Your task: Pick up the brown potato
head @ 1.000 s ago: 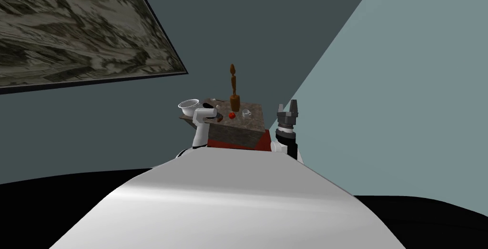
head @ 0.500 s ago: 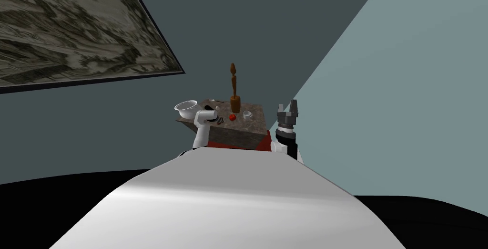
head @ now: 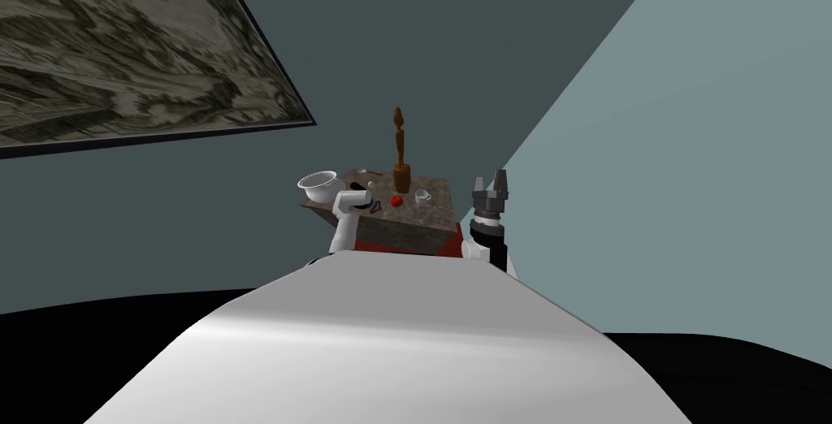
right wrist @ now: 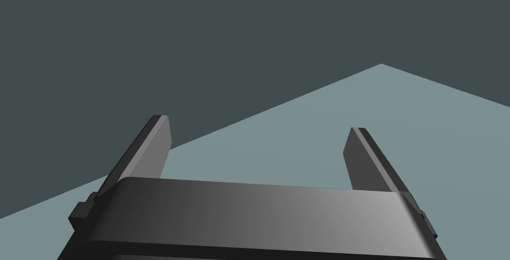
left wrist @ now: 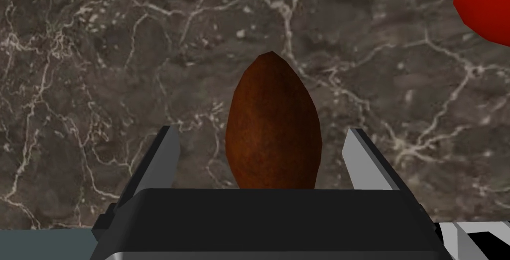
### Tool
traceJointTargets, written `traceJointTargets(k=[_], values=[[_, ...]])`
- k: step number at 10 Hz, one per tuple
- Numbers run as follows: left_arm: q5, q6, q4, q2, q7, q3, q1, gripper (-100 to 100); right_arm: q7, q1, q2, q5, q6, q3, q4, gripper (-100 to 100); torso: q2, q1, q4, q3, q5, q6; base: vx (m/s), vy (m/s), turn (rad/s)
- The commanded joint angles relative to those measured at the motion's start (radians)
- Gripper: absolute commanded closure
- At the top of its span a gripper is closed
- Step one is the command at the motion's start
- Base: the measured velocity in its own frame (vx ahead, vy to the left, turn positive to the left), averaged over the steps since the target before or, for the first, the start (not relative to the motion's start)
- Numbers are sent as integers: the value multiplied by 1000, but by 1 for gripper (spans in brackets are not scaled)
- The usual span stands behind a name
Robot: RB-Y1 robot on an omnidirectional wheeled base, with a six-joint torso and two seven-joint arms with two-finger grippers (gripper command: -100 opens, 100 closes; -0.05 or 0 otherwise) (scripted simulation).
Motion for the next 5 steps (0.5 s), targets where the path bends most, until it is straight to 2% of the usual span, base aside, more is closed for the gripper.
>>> traceJointTargets(k=[1,2,5], values=[[0,0,0,0,0,0,0,-100,0,0,0,0,0,0,0,0,0,0,0,0,0,0,0,0,0],[0,-4,2,0,-1,0,0,100,0,0,0,0,0,0,0,0,1,0,0,1,0,0,0,0,0],[0,-4,1,-1,-1,0,0,100,0,0,0,0,0,0,0,0,2,1,0,1,0,0,0,0,0]])
